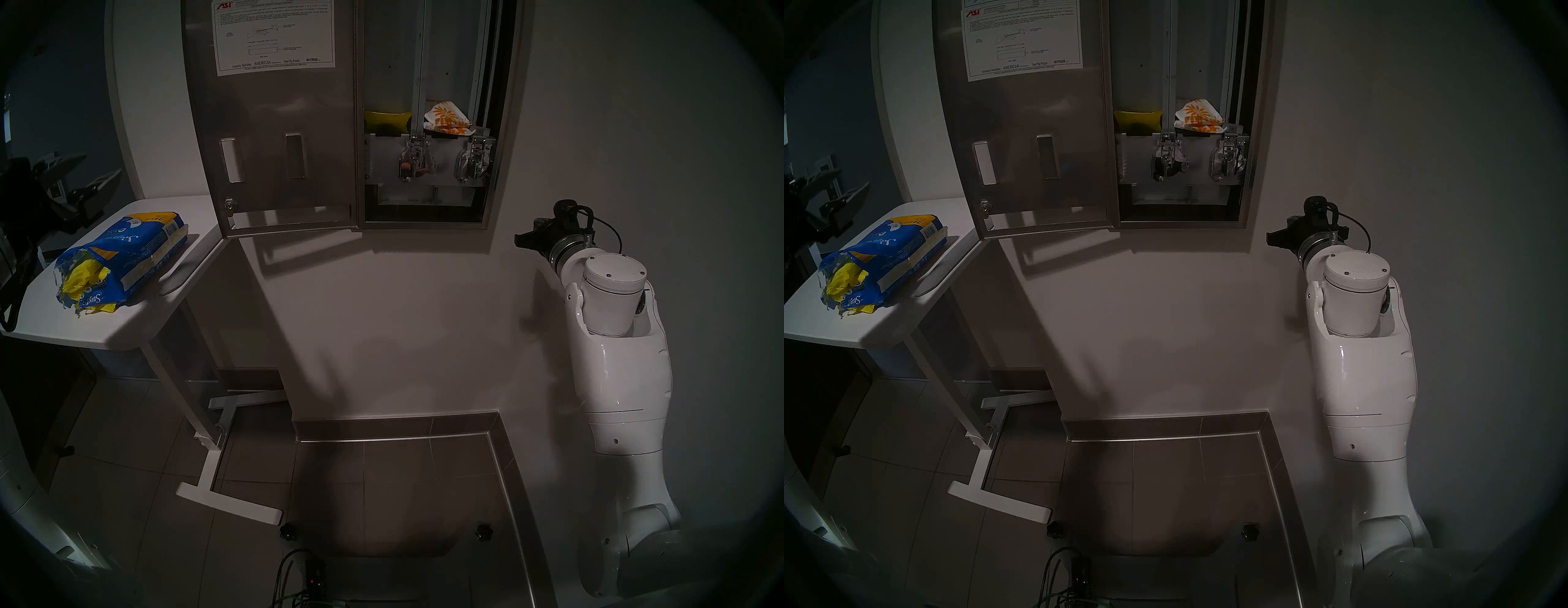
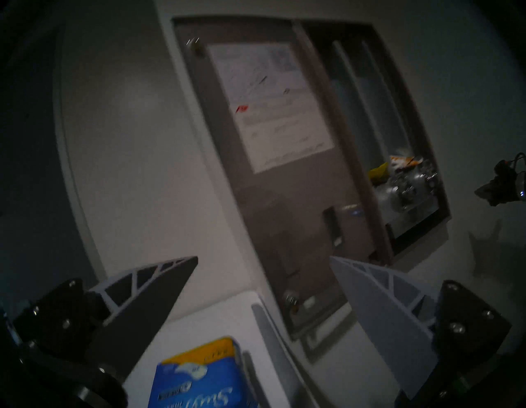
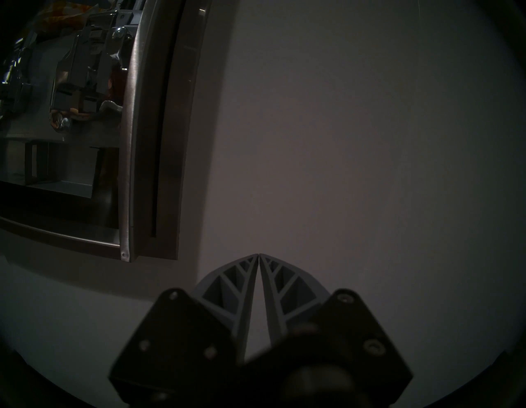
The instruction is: Open the dispenser door, put the pads inside, close the door
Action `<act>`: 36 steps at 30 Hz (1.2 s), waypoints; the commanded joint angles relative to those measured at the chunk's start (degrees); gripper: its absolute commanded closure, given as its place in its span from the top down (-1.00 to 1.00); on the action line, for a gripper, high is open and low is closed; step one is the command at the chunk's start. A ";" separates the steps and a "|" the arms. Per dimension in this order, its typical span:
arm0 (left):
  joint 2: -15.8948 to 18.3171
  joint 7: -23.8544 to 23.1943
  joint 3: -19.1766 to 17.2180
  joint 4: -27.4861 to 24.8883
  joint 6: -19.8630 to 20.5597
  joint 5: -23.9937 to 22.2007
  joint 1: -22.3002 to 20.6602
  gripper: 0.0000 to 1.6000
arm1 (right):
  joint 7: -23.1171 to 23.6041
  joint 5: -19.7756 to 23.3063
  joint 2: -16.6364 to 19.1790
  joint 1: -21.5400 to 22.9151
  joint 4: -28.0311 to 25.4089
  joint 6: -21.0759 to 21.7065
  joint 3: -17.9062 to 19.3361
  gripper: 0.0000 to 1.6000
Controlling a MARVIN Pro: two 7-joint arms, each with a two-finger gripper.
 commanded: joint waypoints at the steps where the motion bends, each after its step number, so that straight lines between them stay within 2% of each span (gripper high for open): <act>1: 5.01 -1.96 1.73 6.57 -0.12 0.21 -0.36 1.00 | 0.06 0.06 0.03 0.45 -0.94 -0.17 0.03 -0.36; 3: 6.62 -3.34 3.02 10.00 -0.55 -0.66 -1.59 1.00 | 0.05 0.07 0.04 0.45 -0.95 -0.16 0.03 -0.36; 9: 7.77 -4.56 5.96 15.06 -0.85 -2.47 -4.92 1.00 | 0.05 0.08 0.05 0.44 -0.97 -0.16 0.02 -0.36; 17: 8.45 -4.37 9.06 19.52 -2.21 -3.43 -8.03 1.00 | 0.03 0.11 0.06 0.44 -0.97 -0.16 0.02 -0.36; 22: 9.17 -4.01 10.85 21.72 -2.14 -3.91 -9.94 1.00 | 0.02 0.12 0.07 0.44 -0.97 -0.16 0.01 -0.36; 26: 10.42 -3.49 13.81 23.17 -2.74 -3.56 -11.79 1.00 | 0.01 0.13 0.08 0.44 -0.97 -0.16 0.00 -0.36; 36: 11.10 -1.18 19.28 22.95 -2.49 -3.80 -15.81 1.00 | -0.01 0.15 0.09 0.45 -0.95 -0.16 0.00 -0.36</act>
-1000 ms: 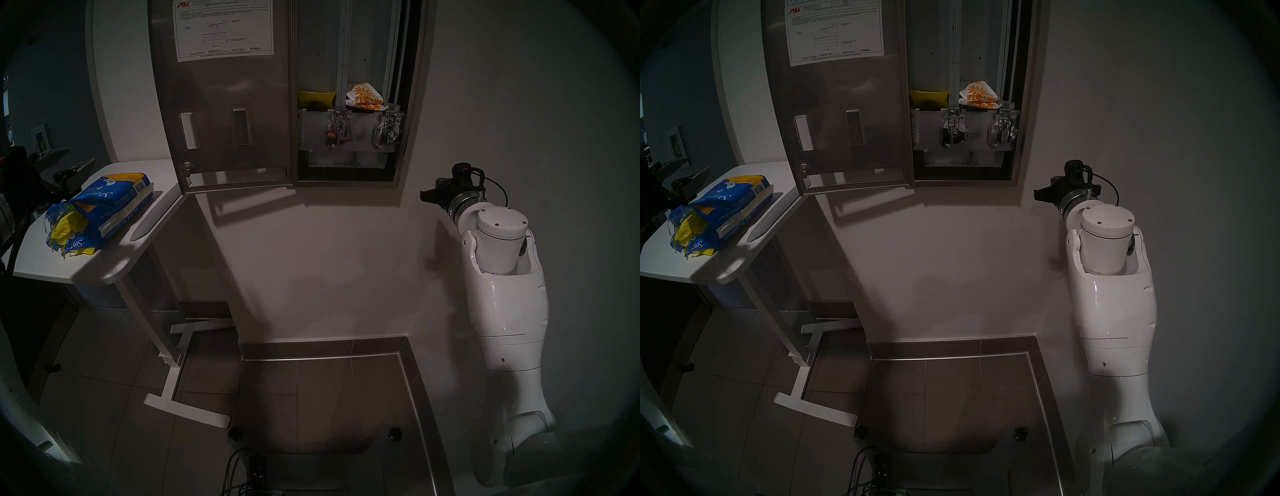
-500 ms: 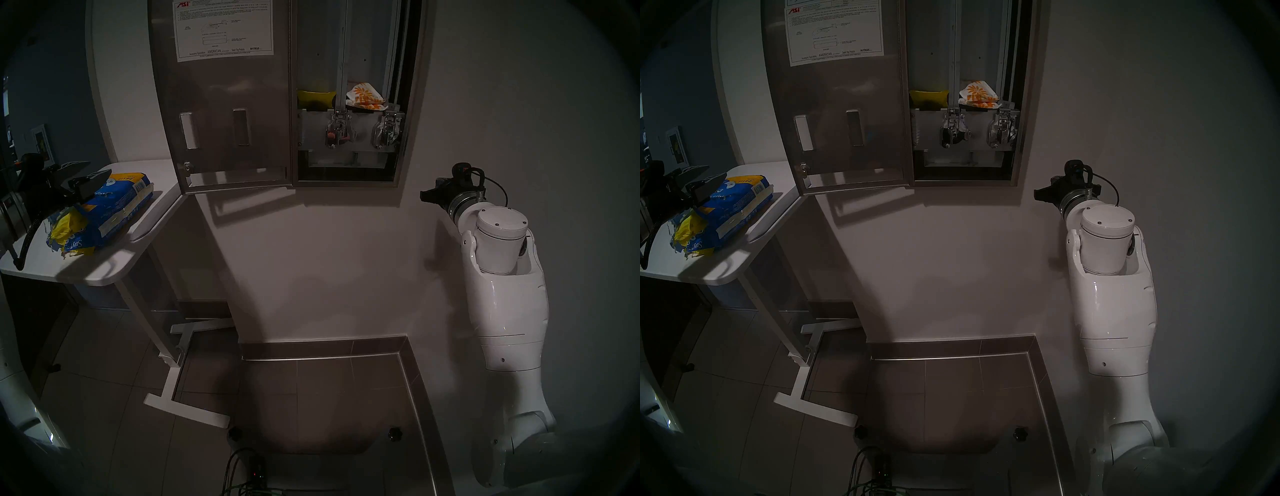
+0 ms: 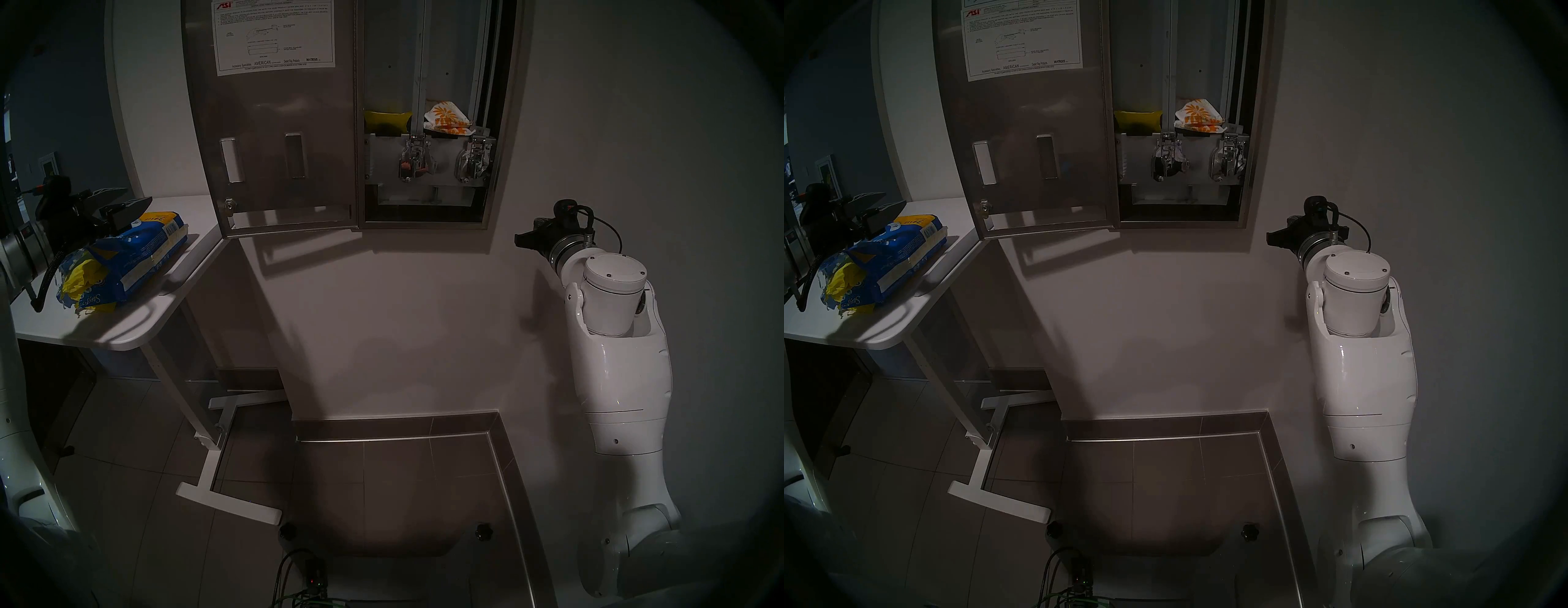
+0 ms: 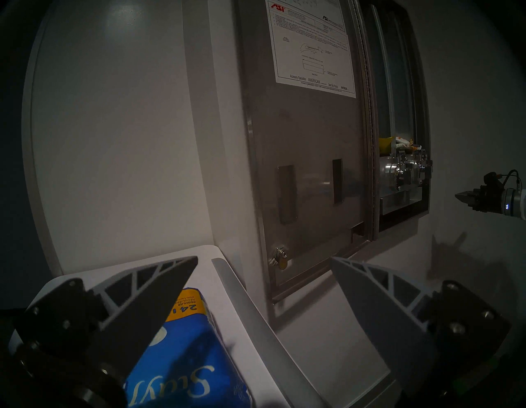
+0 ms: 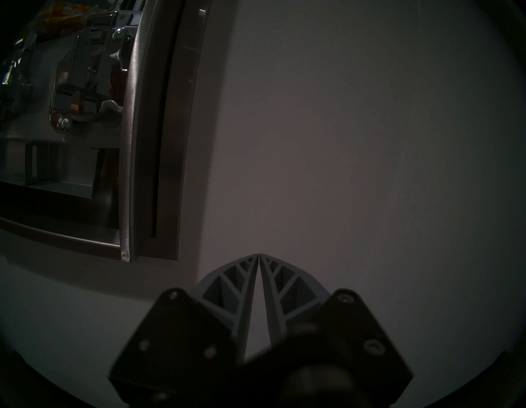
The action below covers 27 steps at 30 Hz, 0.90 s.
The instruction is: Open the dispenser door, put the pads inside, close the door
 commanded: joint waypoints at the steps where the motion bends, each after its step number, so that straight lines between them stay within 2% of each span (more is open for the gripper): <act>1: 1.47 1.50 3.13 -1.05 0.11 -0.58 -5.07 1.00 | 0.05 0.04 0.05 0.47 -0.90 -0.17 0.01 -0.36; 9: 2.25 3.44 6.95 -0.34 -0.06 -0.37 -7.80 1.00 | 0.04 0.05 0.06 0.46 -0.92 -0.16 0.00 -0.36; 21: 4.52 6.54 12.55 6.10 -1.58 0.43 -13.24 1.00 | 0.03 0.07 0.07 0.46 -0.92 -0.16 -0.01 -0.36; 27: 3.40 8.44 14.16 6.80 -0.13 -0.46 -15.67 1.00 | 0.02 0.08 0.08 0.46 -0.92 -0.16 -0.01 -0.36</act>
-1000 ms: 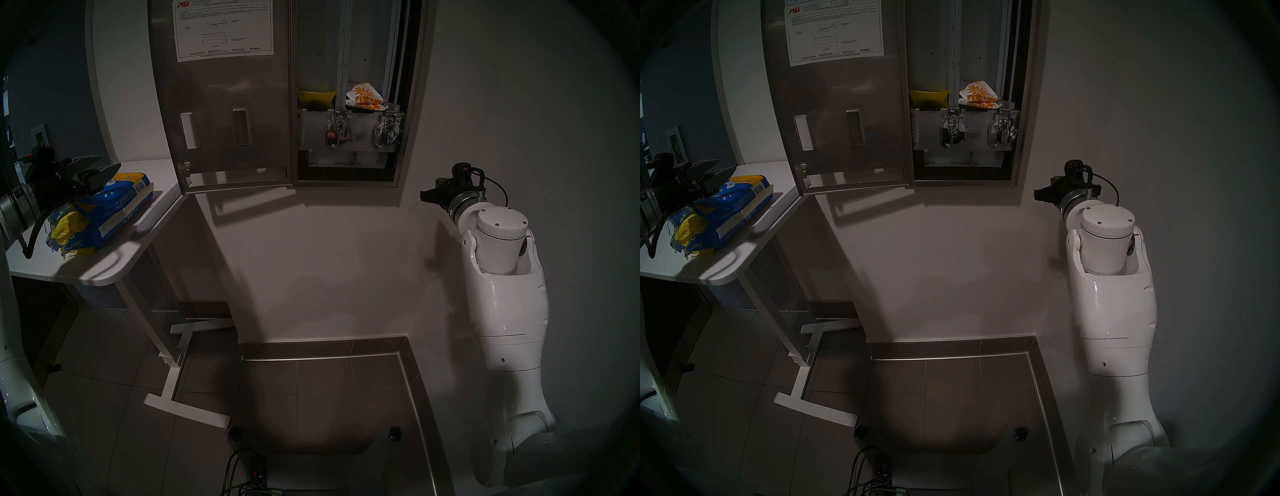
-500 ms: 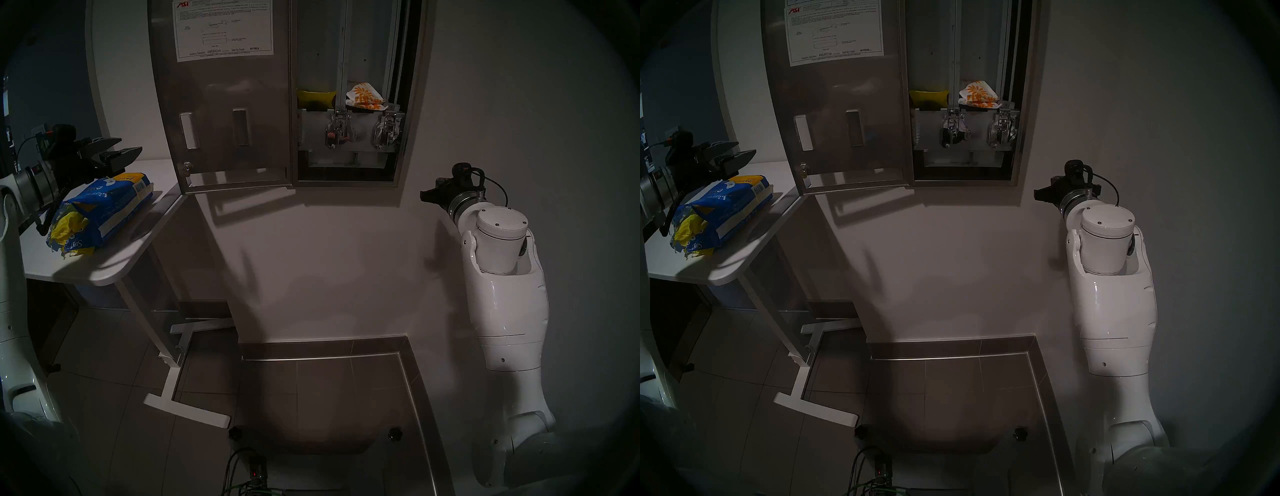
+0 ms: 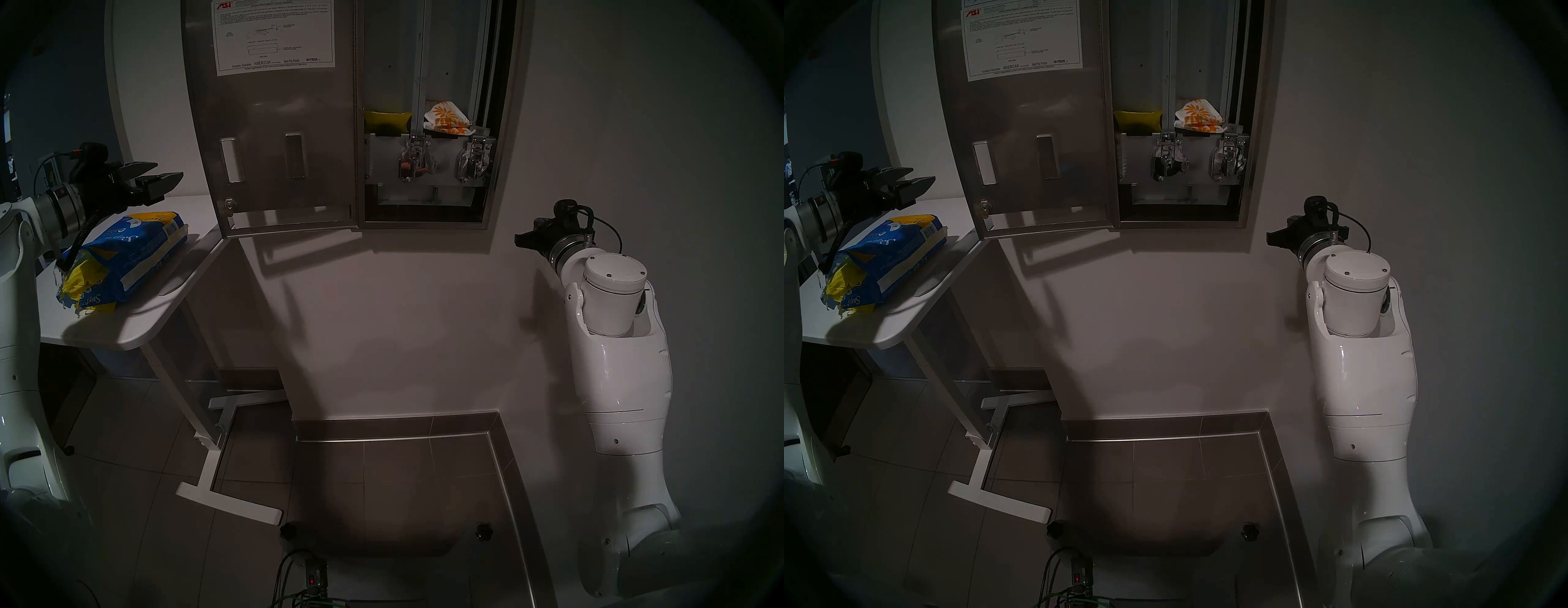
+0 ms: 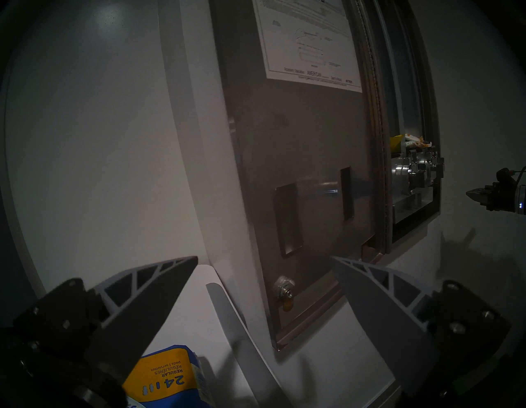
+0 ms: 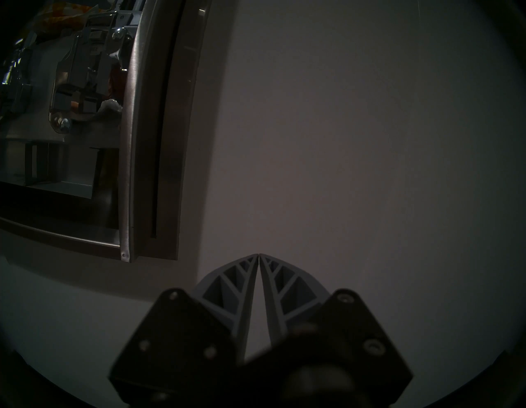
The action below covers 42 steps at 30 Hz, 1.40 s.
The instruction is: Open the dispenser door, put the pads inside, close the door
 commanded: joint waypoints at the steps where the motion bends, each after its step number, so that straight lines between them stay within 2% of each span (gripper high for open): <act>1: -0.03 1.74 0.86 0.27 1.03 -0.82 -4.85 1.00 | 0.05 0.03 0.05 0.47 -0.90 -0.16 0.00 -0.36; 15: 0.24 2.53 1.33 0.54 1.34 -1.44 -5.12 1.00 | 0.04 0.06 0.07 0.46 -0.93 -0.15 -0.01 -0.36; 18: 0.24 2.25 -0.20 0.33 1.24 -1.53 -3.20 1.00 | 0.04 0.07 0.07 0.46 -0.93 -0.15 -0.01 -0.36; 21: -0.61 2.54 -0.70 1.03 0.29 -1.88 -3.35 1.00 | 0.03 0.07 0.08 0.46 -0.93 -0.15 -0.01 -0.36; 25: -0.57 1.92 0.63 2.71 -1.40 -2.30 -4.88 1.00 | 0.03 0.08 0.08 0.46 -0.93 -0.15 -0.02 -0.36; 27: -0.84 1.52 2.51 5.61 -2.81 -3.25 -8.06 1.00 | 0.02 0.08 0.08 0.46 -0.92 -0.15 -0.02 -0.36; 28: -0.78 1.62 3.20 6.43 -3.14 -3.22 -9.01 1.00 | 0.02 0.08 0.08 0.46 -0.91 -0.16 -0.02 -0.36; 29: -0.09 2.57 3.98 6.86 -3.90 -5.08 -8.76 1.00 | 0.01 0.08 0.08 0.47 -0.90 -0.16 -0.02 -0.36; 31: -0.46 2.43 5.38 8.94 -4.24 -4.81 -11.34 1.00 | 0.00 0.08 0.08 0.48 -0.88 -0.17 -0.03 -0.36; 32: 0.24 3.47 5.93 8.69 -4.80 -6.27 -10.45 1.00 | 0.00 0.09 0.08 0.48 -0.87 -0.17 -0.03 -0.36; 33: -0.24 2.79 6.55 10.00 -5.05 -6.04 -12.15 1.00 | 0.00 0.09 0.08 0.48 -0.86 -0.17 -0.03 -0.36; 35: 0.08 3.30 7.01 10.02 -5.39 -7.00 -11.88 1.00 | -0.01 0.09 0.08 0.48 -0.86 -0.17 -0.03 -0.36; 36: -0.70 2.38 8.64 12.67 -5.71 -6.38 -15.50 1.00 | -0.01 0.09 0.09 0.49 -0.84 -0.18 -0.03 -0.36; 37: 0.15 3.60 9.04 11.54 -6.43 -8.14 -13.57 1.00 | -0.02 0.09 0.09 0.49 -0.84 -0.18 -0.03 -0.36; 38: 0.15 3.60 9.04 11.54 -6.43 -8.14 -13.57 1.00 | -0.02 0.09 0.09 0.49 -0.84 -0.18 -0.03 -0.36; 42: -0.14 3.42 11.38 14.05 -7.58 -9.00 -16.32 1.00 | -0.03 0.10 0.09 0.49 -0.83 -0.18 -0.04 -0.36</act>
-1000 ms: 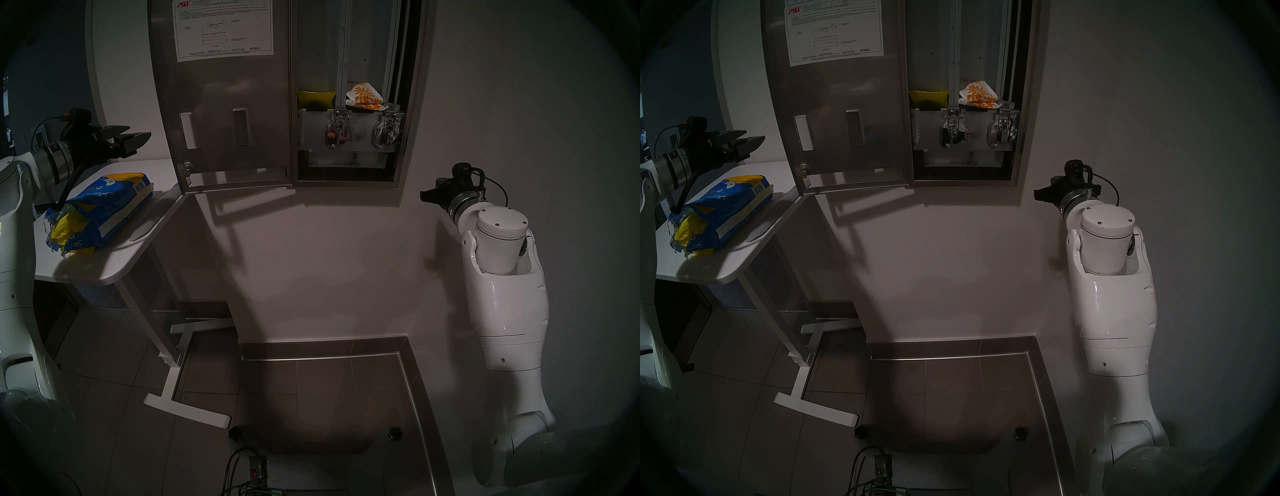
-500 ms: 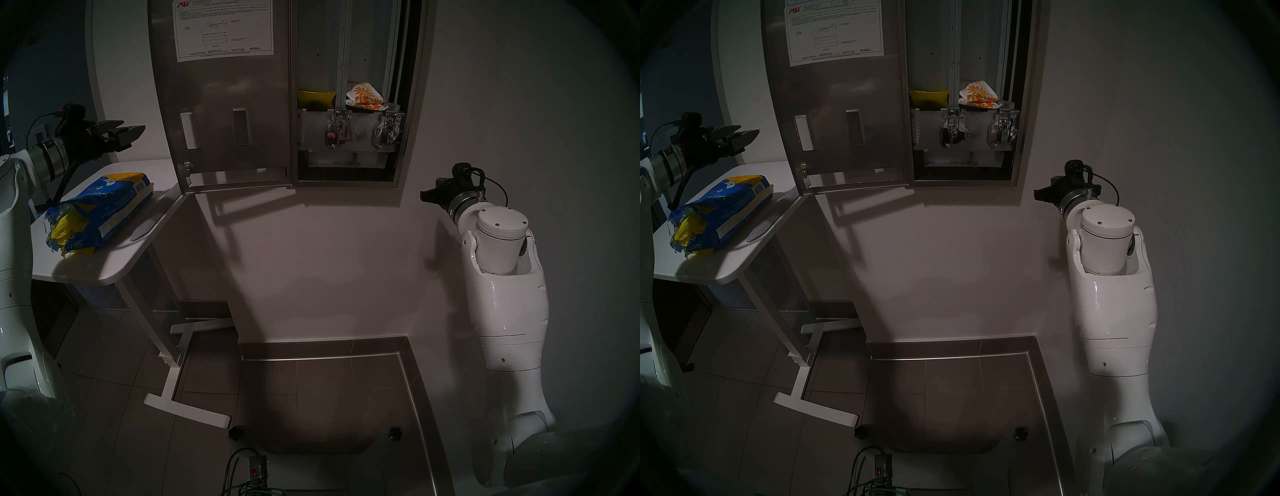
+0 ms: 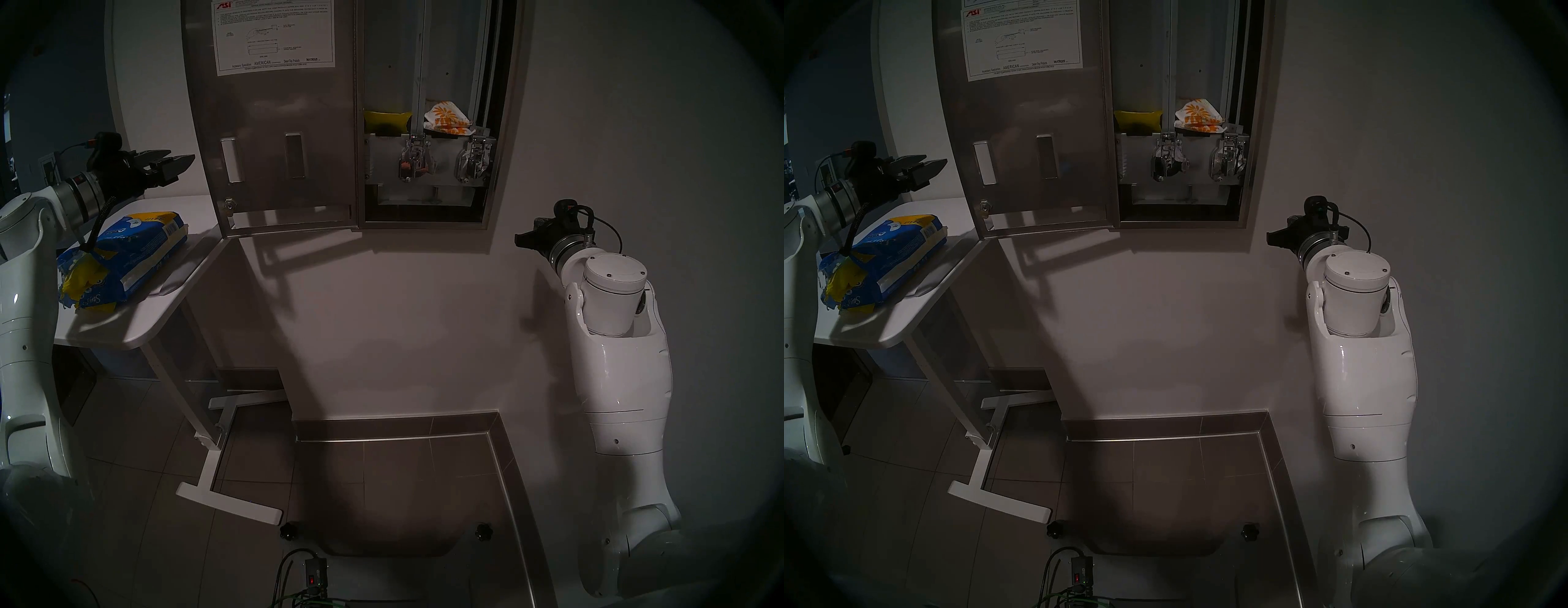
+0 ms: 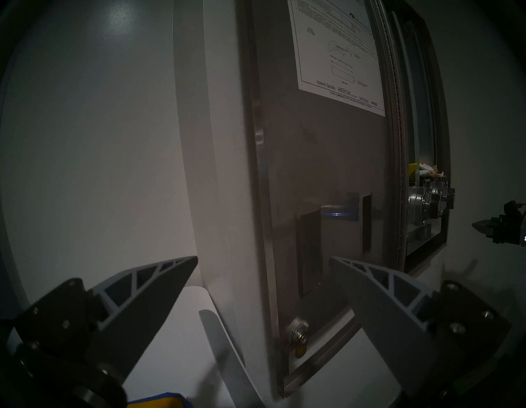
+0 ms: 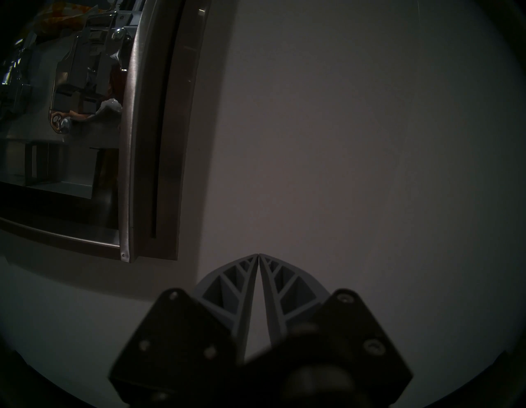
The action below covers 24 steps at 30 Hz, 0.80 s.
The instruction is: Open the dispenser door, put the pads inside, close the door
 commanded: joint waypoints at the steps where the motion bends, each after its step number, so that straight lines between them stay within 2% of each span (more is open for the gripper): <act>1: 0.53 0.03 2.83 2.57 -2.57 -3.22 -6.64 1.00 | 0.05 0.03 0.04 0.50 -0.83 -0.18 -0.02 -0.36; 5: 0.18 -0.99 5.48 6.14 -3.62 -4.01 -9.99 1.00 | 0.04 0.03 0.05 0.50 -0.83 -0.18 -0.02 -0.36; 7: 0.20 -0.54 6.35 6.35 -4.45 -5.06 -9.81 1.00 | 0.04 0.04 0.05 0.50 -0.83 -0.18 -0.02 -0.36; 14: -0.94 -0.92 11.04 11.13 -7.11 -5.15 -14.54 1.00 | 0.03 0.05 0.06 0.50 -0.83 -0.18 -0.03 -0.36; 16: -1.02 -0.68 11.41 11.28 -7.51 -5.39 -14.58 1.00 | 0.03 0.05 0.06 0.50 -0.83 -0.18 -0.03 -0.36; 24: -1.63 -2.76 14.86 16.84 -9.66 -4.83 -19.56 1.00 | 0.02 0.07 0.07 0.49 -0.85 -0.18 -0.04 -0.36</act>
